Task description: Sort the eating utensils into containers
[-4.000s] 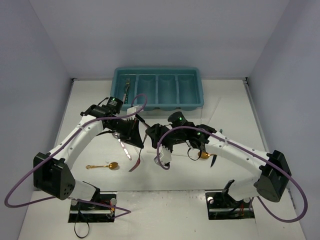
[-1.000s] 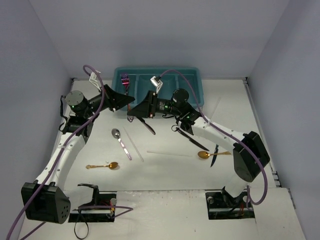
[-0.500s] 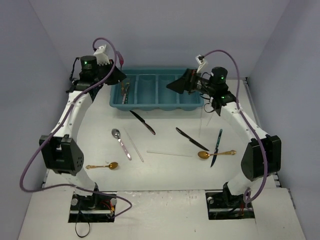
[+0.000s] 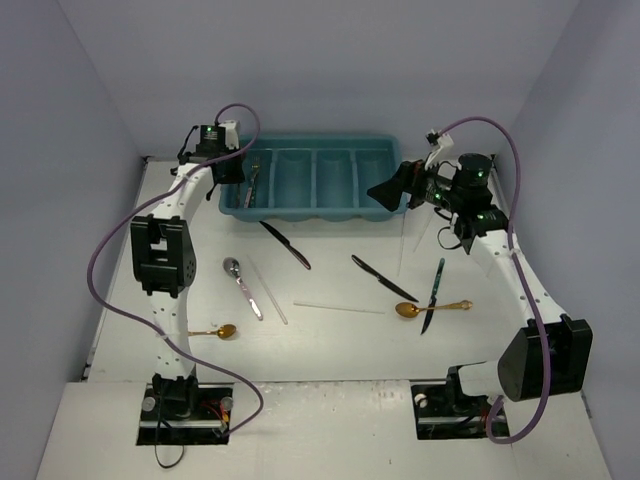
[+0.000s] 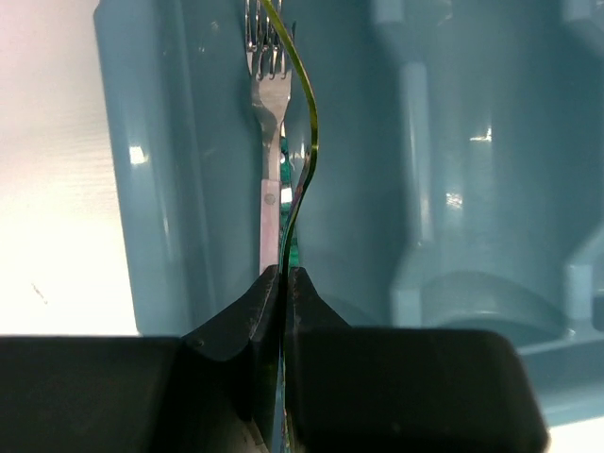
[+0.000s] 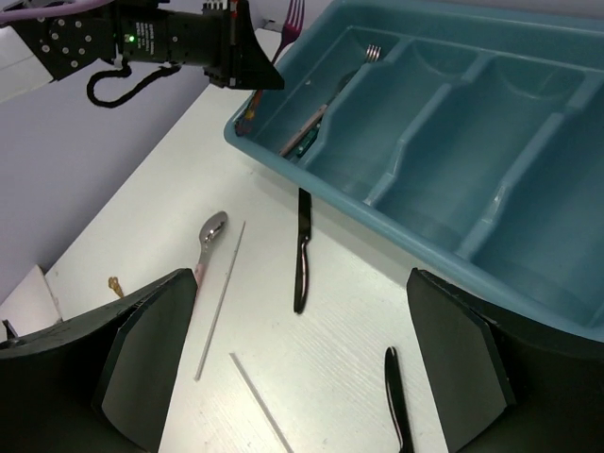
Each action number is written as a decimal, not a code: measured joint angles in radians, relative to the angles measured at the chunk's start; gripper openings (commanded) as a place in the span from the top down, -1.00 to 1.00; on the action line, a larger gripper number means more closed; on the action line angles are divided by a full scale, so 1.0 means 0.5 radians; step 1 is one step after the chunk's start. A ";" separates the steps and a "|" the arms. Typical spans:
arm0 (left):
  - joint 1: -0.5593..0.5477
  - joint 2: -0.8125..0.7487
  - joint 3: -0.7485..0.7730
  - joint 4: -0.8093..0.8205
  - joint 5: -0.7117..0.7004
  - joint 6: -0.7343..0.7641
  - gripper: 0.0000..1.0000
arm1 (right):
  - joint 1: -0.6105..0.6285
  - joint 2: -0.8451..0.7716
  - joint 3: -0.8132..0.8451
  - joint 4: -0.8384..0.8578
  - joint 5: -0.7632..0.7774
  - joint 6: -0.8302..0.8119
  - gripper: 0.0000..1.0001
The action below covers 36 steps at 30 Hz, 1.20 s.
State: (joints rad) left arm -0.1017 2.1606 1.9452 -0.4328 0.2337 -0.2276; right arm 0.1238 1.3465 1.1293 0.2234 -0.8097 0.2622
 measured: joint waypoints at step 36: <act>0.348 -1.969 -1.645 -1.099 0.773 2.232 -0.28 | 0.381 0.151 -0.030 -0.372 0.448 -0.731 -0.73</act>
State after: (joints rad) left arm 0.0721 1.1761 1.1225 -0.9822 0.6201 0.8883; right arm 0.3141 1.4220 1.1145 0.0376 -0.5855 -0.1035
